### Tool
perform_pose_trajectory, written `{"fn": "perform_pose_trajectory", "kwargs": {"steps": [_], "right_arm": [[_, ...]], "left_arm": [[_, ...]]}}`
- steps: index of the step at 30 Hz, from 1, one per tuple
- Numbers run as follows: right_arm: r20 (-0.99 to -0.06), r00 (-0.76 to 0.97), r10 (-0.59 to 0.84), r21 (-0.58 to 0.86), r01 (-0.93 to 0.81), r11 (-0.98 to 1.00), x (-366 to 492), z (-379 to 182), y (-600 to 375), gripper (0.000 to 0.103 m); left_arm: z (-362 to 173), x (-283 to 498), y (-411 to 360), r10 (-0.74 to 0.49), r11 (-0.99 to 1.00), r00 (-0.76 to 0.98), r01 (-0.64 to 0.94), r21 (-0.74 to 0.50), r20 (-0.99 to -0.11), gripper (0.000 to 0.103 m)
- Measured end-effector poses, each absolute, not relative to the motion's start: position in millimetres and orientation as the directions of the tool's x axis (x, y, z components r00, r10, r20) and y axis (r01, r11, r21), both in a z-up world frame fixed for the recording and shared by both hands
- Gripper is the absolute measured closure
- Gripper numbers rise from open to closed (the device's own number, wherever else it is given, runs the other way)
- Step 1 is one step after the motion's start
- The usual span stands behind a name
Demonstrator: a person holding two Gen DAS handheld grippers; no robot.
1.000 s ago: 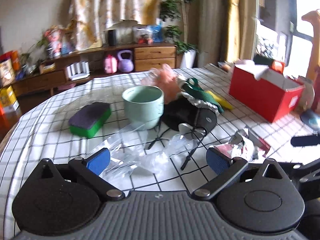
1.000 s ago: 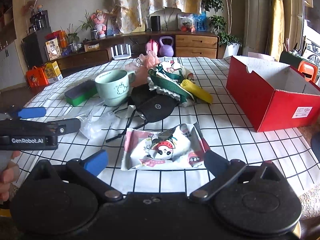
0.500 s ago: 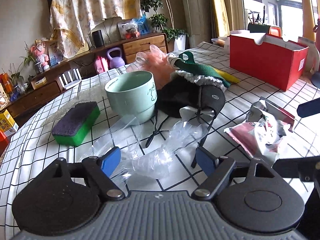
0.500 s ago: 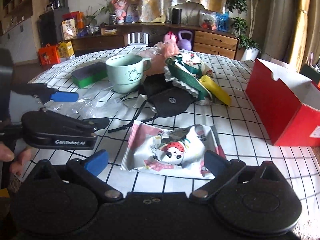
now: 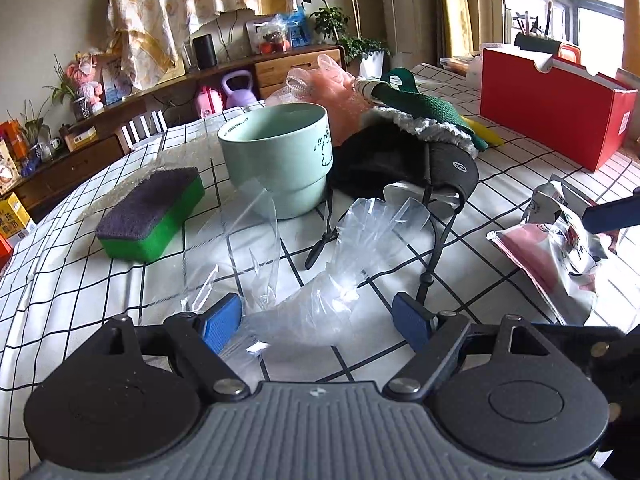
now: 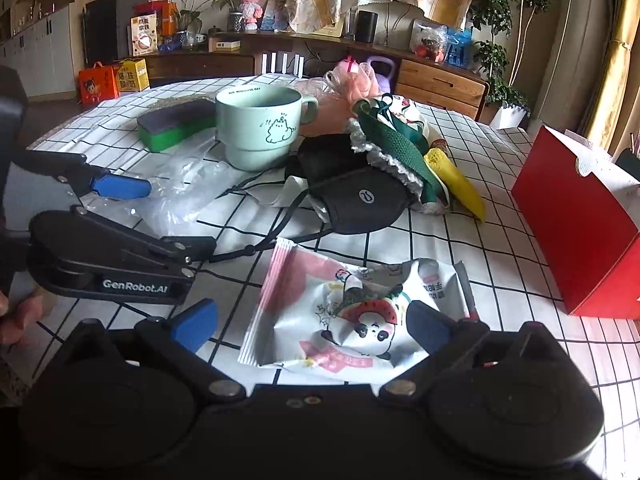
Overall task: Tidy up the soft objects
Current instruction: 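Grasp the clear plastic bag with the left gripper while the right gripper grasps the pink snack packet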
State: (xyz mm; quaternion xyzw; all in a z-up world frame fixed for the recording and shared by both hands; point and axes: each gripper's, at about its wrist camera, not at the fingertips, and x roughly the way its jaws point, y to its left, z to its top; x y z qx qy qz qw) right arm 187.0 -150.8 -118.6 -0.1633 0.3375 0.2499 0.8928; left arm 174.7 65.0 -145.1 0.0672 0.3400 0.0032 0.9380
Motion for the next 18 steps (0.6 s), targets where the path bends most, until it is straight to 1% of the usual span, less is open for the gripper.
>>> {"fn": "perform_pose_trajectory", "kwargs": {"steps": [2, 3, 4, 5, 6, 7, 11, 14, 15, 16, 17, 18], "right_arm": [[-0.69, 0.649, 0.321, -0.136, -0.552, 0.823, 188.7, -123.0, -149.5, 0.006], [-0.691, 0.649, 0.318, -0.135, -0.549, 0.825, 189.1, -124.0, -149.9, 0.007], [-0.691, 0.651, 0.314, -0.136, -0.543, 0.829, 189.1, -124.8, -150.4, 0.008], [-0.688, 0.657, 0.308, -0.141, -0.537, 0.831, 189.2, -125.8, -150.9, 0.008], [-0.688, 0.66, 0.303, -0.145, -0.534, 0.833, 189.2, -126.3, -151.5, 0.01], [-0.688, 0.662, 0.297, -0.148, -0.529, 0.836, 189.2, -126.7, -152.4, 0.013], [-0.685, 0.665, 0.297, -0.14, -0.521, 0.842, 187.3, -127.5, -157.6, 0.018], [-0.675, 0.671, 0.308, -0.15, -0.534, 0.832, 181.2, -124.8, -158.4, 0.031], [-0.671, 0.673, 0.311, -0.154, -0.537, 0.829, 179.5, -123.7, -158.8, 0.039], [-0.668, 0.674, 0.315, -0.156, -0.541, 0.826, 177.7, -122.5, -159.4, 0.049], [-0.668, 0.67, 0.323, -0.148, -0.545, 0.825, 177.2, -120.7, -160.4, 0.053], [-0.668, 0.665, 0.333, -0.133, -0.547, 0.826, 176.8, -118.8, -162.3, 0.059]], "left_arm": [[-145.6, 176.1, 66.6, 0.046, 0.993, 0.767, 0.035, 0.114, -0.639, 0.023], [-145.6, 176.2, 68.6, 0.041, 0.994, 0.766, 0.031, 0.102, -0.641, 0.027], [-145.6, 176.3, 70.8, 0.036, 0.996, 0.765, 0.027, 0.088, -0.643, 0.032], [-145.1, 176.4, 71.9, 0.038, 0.996, 0.767, 0.022, 0.085, -0.641, 0.035], [-144.7, 176.2, 73.0, 0.039, 0.996, 0.767, 0.019, 0.083, -0.64, 0.041], [-144.3, 176.3, 73.5, 0.044, 0.996, 0.767, 0.013, 0.085, -0.64, 0.045], [-143.3, 176.1, 74.7, 0.045, 0.997, 0.766, 0.008, 0.079, -0.641, 0.047], [-142.7, 175.6, 74.3, 0.054, 0.996, 0.765, 0.001, 0.085, -0.642, 0.05], [-142.6, 175.0, 74.3, 0.057, 0.996, 0.765, -0.001, 0.087, -0.642, 0.05], [-142.4, 174.5, 74.4, 0.059, 0.996, 0.764, -0.003, 0.088, -0.643, 0.051], [-142.0, 173.8, 74.9, 0.063, 0.996, 0.763, -0.007, 0.089, -0.644, 0.051], [-141.8, 173.2, 75.4, 0.067, 0.996, 0.761, -0.012, 0.089, -0.646, 0.052]]}}
